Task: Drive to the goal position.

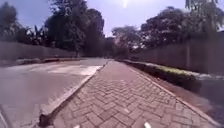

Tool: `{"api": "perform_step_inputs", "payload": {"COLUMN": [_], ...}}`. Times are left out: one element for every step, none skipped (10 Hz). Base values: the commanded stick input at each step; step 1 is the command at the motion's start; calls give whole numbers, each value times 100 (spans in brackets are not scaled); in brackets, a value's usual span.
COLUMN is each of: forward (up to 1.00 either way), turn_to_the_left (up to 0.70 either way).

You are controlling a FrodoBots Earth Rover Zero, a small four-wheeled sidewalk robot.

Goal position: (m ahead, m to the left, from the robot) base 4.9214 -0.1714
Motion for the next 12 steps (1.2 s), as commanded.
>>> {"api": "perform_step_inputs", "payload": {"forward": [85,85,85,85,85,84,57,30,2,10,21,32], "turn_to_the_left": [0,0,0,3,19,34,23,12,1,0,0,0]}}
